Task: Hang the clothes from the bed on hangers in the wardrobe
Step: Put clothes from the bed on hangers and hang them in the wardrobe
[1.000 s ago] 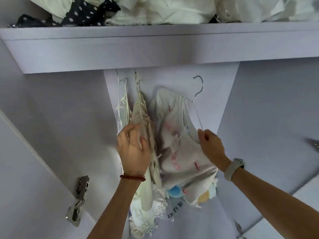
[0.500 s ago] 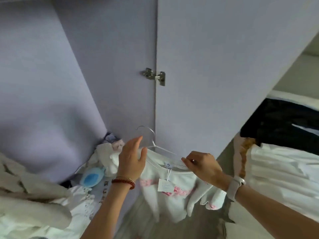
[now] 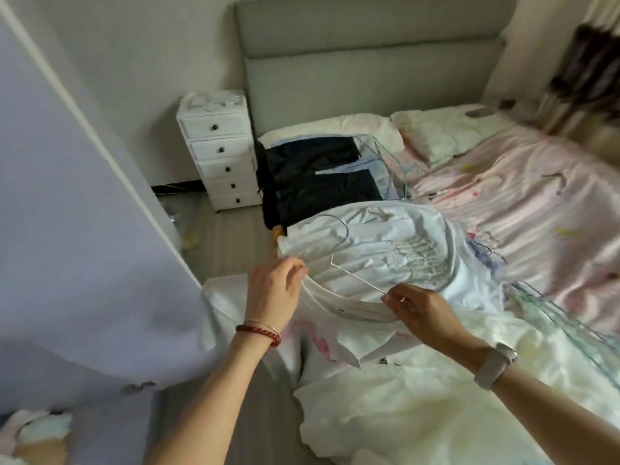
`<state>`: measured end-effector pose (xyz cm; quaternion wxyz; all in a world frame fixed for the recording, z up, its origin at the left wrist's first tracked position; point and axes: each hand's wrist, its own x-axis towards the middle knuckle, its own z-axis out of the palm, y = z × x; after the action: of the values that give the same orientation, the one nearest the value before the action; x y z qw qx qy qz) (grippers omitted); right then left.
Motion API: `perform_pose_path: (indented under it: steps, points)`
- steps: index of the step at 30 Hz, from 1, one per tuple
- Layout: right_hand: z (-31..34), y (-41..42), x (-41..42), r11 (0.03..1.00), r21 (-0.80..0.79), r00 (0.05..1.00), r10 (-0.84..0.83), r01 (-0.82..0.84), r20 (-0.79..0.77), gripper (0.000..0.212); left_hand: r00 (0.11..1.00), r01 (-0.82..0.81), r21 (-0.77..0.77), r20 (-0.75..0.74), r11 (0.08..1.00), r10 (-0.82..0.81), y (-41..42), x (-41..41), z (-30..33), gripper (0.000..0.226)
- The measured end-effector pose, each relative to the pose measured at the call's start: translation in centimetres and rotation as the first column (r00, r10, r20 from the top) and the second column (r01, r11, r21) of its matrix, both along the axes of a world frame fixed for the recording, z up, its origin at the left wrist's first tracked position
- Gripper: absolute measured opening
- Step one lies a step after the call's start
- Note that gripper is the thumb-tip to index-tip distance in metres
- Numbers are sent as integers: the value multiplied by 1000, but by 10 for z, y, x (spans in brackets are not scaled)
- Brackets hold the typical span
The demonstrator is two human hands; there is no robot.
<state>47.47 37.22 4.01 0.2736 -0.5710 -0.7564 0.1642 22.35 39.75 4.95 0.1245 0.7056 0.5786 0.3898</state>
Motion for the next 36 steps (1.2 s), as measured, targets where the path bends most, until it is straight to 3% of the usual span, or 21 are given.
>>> perform_pose_path:
  steps: [3, 5, 9, 13, 17, 23, 30, 36]
  points:
    - [-1, -1, 35, 985, -99, 984, -149, 139, -98, 8, 992, 37, 123, -128, 992, -21, 51, 50, 16, 13]
    - [5, 3, 42, 970, -27, 952, -241, 240, -190, 16, 986, 24, 216, -166, 976, 13, 77, 73, 29, 19]
    - [32, 38, 47, 902, 121, 878, -362, 415, -314, 18, 991, -66, 367, -83, 928, 103, 124, 114, 62, 23]
    - [50, 80, 75, 839, 60, 762, -459, 541, -457, 9, 995, -29, 373, -78, 927, 62, 168, 153, 71, 43]
    - [58, 120, 123, 726, -94, 571, -607, 681, -553, 11, 979, 160, 185, -157, 970, -132, 195, 201, 44, 57]
    - [15, 166, 220, 527, -226, 407, -813, 819, -417, 18, 886, 302, -295, -265, 906, -381, 216, 282, -28, 55]
    - [-120, 197, 319, 502, -339, 438, -864, 796, -250, 22, 780, 167, -660, -366, 733, -508, 202, 354, -161, 57]
    - [-228, 208, 373, 496, -458, 498, -858, 738, -127, 22, 707, 64, -701, -471, 710, -528, 201, 385, -246, 60]
